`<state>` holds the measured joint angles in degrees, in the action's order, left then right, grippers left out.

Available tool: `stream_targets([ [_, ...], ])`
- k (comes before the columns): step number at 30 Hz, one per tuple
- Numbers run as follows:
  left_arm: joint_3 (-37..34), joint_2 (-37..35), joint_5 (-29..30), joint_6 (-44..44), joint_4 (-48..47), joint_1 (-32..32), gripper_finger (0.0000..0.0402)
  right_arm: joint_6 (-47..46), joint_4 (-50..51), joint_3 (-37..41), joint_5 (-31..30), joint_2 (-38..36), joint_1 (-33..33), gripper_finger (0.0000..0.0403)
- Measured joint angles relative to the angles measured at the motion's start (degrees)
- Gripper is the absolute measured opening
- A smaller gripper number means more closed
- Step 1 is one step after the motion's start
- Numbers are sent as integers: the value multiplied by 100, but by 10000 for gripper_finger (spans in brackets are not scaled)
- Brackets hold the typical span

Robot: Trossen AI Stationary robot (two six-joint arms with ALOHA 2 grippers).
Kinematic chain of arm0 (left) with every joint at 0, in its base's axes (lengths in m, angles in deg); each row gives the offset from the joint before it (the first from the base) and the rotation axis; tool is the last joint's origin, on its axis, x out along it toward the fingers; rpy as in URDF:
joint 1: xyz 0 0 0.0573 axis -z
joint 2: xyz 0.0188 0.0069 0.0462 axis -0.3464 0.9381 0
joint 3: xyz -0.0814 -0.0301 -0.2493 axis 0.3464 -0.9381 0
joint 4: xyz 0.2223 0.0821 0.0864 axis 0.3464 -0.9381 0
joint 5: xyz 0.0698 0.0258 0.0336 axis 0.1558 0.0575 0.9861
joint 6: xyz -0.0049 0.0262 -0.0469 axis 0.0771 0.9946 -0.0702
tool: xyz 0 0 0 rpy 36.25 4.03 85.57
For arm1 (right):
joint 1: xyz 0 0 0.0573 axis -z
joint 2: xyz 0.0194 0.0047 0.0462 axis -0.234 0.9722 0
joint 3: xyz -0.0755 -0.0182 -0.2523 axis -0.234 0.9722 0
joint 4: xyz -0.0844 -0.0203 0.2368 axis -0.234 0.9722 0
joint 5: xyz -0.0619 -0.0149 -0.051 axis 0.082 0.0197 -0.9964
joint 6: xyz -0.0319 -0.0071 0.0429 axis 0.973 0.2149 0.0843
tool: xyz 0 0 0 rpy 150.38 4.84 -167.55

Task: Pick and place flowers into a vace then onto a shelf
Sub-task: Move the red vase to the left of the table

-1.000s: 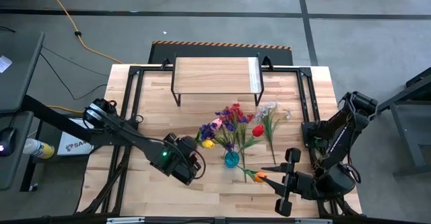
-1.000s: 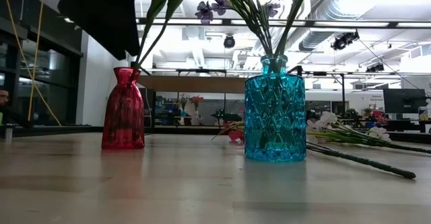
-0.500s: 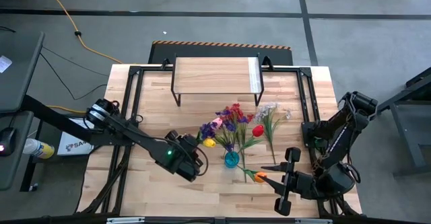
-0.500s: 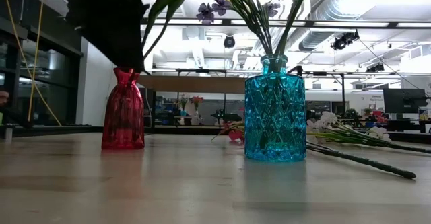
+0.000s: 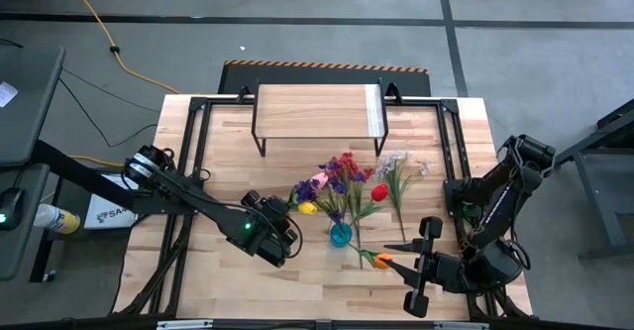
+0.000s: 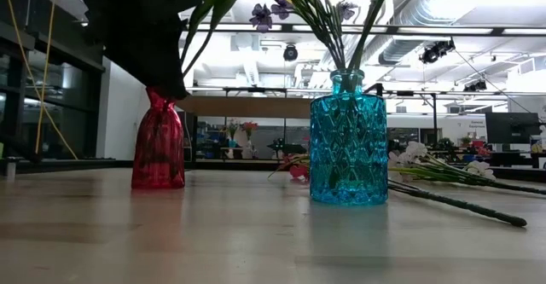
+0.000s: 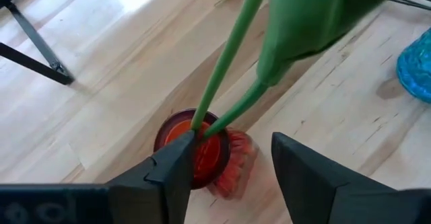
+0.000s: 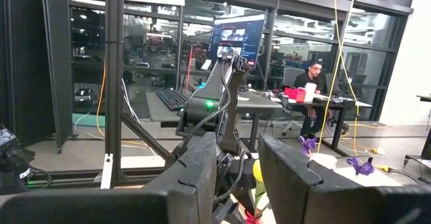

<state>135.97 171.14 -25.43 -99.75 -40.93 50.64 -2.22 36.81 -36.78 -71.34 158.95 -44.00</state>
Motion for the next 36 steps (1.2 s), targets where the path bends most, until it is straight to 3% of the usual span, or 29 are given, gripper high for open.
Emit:
stream_targets([
  [21,-1,11,-90,-70,-39,58,93,24,4,0,-184,0,2,103],
  [36,23,4,-245,-753,-568,345,81,24,9,0,-182,0,2,103],
])
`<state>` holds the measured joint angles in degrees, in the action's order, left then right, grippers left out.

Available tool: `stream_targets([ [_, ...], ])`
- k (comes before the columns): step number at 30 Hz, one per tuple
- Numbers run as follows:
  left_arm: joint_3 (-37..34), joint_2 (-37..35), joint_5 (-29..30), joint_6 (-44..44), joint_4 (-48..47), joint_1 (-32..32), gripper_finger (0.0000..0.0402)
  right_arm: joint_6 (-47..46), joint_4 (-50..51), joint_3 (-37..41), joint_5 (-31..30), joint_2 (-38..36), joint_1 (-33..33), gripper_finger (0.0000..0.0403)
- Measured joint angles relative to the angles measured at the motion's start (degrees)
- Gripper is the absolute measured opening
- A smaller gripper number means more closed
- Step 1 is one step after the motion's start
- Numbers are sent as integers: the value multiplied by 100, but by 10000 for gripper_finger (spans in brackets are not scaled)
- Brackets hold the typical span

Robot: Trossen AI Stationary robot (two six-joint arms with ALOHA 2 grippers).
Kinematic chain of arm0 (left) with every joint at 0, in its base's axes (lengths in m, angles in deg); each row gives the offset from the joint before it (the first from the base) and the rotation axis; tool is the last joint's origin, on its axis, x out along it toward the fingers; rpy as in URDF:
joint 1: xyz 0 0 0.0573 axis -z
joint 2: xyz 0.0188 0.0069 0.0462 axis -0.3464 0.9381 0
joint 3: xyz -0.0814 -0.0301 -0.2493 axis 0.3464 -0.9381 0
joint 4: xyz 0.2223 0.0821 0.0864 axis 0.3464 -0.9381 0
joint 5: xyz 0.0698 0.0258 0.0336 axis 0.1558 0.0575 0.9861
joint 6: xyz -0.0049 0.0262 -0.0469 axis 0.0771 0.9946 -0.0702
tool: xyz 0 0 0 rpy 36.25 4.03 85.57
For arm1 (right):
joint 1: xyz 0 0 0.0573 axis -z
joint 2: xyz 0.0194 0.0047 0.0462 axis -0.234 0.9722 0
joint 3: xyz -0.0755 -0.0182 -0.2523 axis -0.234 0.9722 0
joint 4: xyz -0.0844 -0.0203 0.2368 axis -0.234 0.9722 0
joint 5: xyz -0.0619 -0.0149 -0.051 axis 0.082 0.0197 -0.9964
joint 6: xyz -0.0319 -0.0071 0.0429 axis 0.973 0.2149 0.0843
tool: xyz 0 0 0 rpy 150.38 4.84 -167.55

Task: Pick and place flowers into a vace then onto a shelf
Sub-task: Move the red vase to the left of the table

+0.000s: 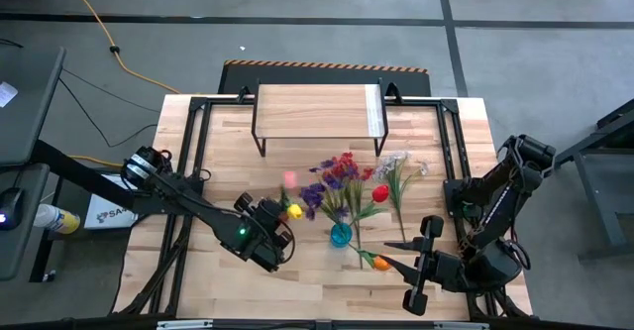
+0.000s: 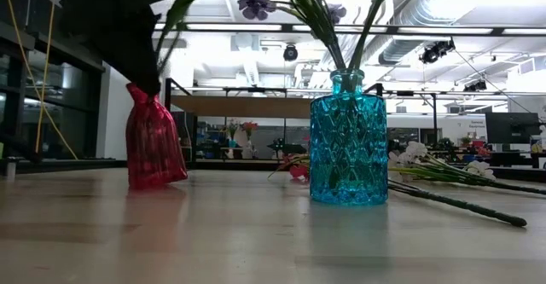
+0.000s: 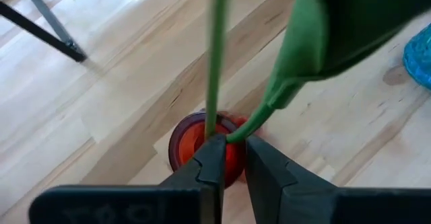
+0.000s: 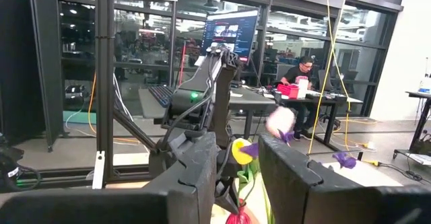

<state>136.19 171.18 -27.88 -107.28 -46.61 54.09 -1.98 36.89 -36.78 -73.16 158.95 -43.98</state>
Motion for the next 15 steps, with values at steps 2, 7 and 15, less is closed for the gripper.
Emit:
stream_targets([
  [2,134,10,-47,-50,-244,15,76,0,0,0,1,0,2,103],
  [7,426,42,-268,-28,-848,37,75,93,-7,0,1,0,15,103],
  [15,485,39,-448,-22,-1213,44,72,107,-13,0,3,0,13,103],
])
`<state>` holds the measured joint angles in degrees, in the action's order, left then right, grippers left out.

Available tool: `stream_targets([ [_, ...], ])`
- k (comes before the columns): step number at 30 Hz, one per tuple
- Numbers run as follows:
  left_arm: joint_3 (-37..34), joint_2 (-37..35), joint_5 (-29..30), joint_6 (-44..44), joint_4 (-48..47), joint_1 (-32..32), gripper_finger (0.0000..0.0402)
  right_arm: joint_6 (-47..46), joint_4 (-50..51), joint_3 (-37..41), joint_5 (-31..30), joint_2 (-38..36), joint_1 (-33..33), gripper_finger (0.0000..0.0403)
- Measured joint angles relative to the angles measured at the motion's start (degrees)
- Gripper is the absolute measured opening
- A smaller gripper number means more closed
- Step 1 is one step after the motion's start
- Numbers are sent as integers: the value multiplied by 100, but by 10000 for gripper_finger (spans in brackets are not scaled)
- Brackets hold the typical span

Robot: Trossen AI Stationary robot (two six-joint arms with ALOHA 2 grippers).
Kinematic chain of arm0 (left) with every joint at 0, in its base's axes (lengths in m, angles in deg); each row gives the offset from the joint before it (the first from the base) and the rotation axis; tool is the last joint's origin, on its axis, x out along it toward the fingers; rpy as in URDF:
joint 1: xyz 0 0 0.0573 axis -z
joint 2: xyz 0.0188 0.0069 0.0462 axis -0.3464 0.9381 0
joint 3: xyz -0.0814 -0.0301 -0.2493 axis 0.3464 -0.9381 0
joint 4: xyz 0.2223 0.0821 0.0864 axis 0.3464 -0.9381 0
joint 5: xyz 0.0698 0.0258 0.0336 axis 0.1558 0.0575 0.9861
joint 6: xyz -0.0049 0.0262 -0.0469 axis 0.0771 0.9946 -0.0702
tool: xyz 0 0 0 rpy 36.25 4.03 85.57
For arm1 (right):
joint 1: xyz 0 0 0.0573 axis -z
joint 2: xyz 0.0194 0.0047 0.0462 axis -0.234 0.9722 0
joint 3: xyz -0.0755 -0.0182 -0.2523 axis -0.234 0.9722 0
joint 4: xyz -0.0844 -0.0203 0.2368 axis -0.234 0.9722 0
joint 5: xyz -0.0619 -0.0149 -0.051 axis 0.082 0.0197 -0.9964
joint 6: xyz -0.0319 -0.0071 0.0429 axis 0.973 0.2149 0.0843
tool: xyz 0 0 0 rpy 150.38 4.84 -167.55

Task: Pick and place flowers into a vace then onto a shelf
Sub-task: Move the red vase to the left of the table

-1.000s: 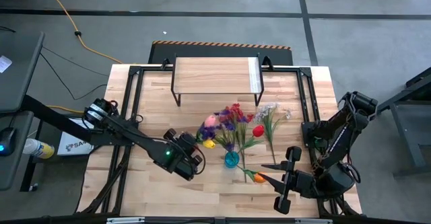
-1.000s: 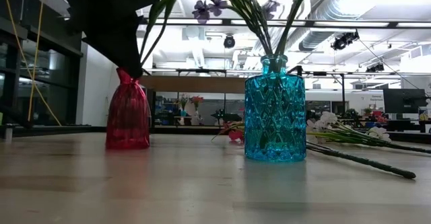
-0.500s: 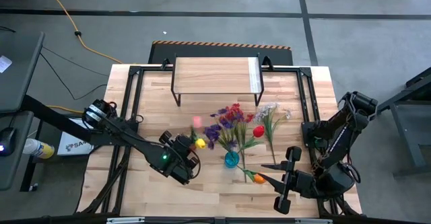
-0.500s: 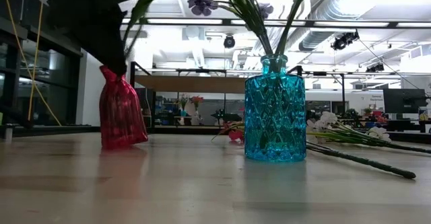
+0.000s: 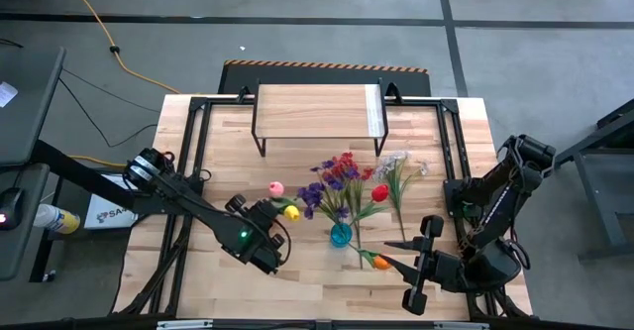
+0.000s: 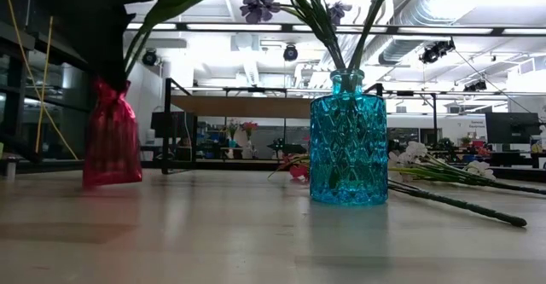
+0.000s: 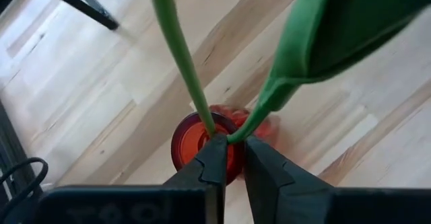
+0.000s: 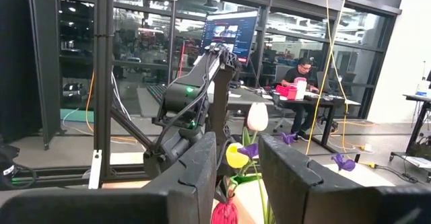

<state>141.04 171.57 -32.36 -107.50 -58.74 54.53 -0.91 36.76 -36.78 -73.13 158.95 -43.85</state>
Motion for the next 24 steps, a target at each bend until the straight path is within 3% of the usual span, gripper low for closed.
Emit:
stream_targets([
  [11,11,-16,-161,-326,-83,205,83,-2,-4,0,2,0,-4,103],
  [24,-240,-35,-121,-1975,-321,1043,93,36,-16,0,3,0,-4,103],
])
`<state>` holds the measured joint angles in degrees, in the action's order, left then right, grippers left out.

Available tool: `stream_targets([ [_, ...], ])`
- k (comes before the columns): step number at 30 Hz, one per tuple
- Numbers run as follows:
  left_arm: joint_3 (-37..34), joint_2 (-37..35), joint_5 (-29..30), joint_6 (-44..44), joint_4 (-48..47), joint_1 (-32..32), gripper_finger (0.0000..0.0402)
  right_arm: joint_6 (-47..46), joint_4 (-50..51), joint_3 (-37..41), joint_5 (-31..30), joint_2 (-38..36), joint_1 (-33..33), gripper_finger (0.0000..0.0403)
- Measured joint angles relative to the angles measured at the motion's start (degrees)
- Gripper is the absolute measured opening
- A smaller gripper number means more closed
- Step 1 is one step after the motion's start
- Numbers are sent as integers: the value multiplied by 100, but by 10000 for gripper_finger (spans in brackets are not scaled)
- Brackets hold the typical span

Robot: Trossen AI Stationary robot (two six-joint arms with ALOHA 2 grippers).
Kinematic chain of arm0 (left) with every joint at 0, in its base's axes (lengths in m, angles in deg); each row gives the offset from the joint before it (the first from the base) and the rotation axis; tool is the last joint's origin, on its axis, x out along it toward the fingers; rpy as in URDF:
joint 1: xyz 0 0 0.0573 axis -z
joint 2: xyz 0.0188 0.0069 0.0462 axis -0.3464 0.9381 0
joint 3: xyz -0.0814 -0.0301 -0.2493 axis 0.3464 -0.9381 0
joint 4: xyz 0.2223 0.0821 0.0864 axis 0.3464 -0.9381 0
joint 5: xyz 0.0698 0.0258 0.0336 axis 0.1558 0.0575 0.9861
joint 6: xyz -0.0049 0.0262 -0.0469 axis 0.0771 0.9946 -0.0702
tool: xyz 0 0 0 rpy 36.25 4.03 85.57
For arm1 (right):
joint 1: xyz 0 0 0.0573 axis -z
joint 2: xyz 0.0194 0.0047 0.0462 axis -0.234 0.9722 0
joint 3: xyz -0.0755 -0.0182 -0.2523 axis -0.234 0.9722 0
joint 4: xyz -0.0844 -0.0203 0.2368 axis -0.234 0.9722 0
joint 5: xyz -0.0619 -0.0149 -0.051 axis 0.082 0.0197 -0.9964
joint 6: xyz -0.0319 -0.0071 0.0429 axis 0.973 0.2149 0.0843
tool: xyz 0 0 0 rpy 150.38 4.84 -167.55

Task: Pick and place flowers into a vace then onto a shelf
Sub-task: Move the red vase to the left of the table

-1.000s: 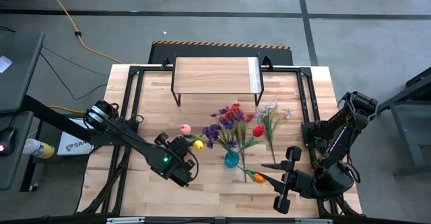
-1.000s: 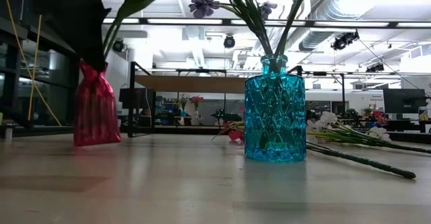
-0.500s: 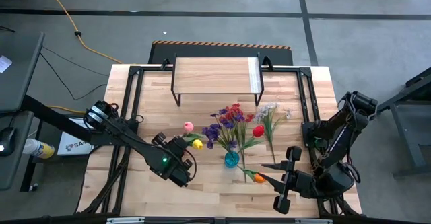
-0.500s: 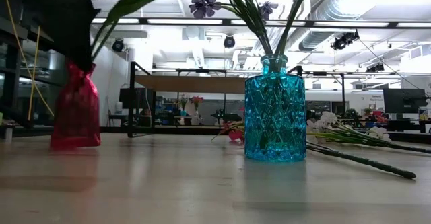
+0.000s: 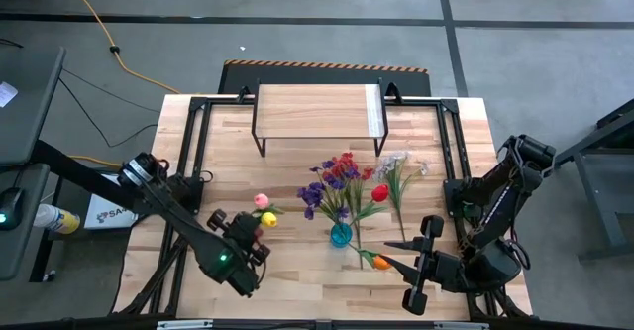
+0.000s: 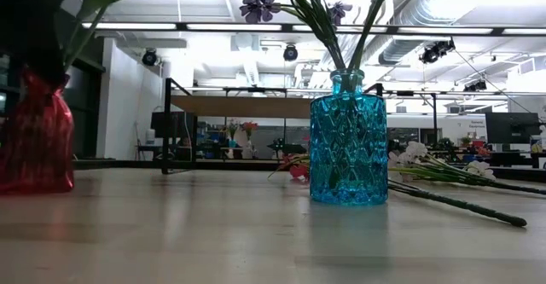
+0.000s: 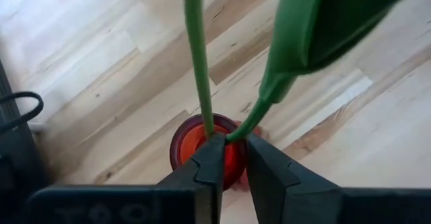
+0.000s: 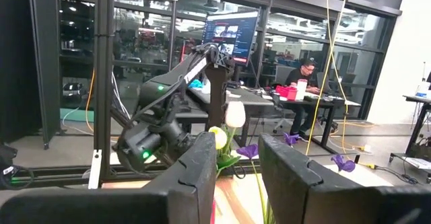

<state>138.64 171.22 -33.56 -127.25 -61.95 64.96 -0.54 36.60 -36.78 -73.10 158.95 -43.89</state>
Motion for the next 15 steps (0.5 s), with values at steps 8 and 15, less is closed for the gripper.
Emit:
stream_targets([
  [8,0,-2,-21,-112,6,36,96,1,-47,0,2,0,0,103],
  [15,-3,-2,-28,-114,7,36,97,1,-81,0,115,0,0,103],
])
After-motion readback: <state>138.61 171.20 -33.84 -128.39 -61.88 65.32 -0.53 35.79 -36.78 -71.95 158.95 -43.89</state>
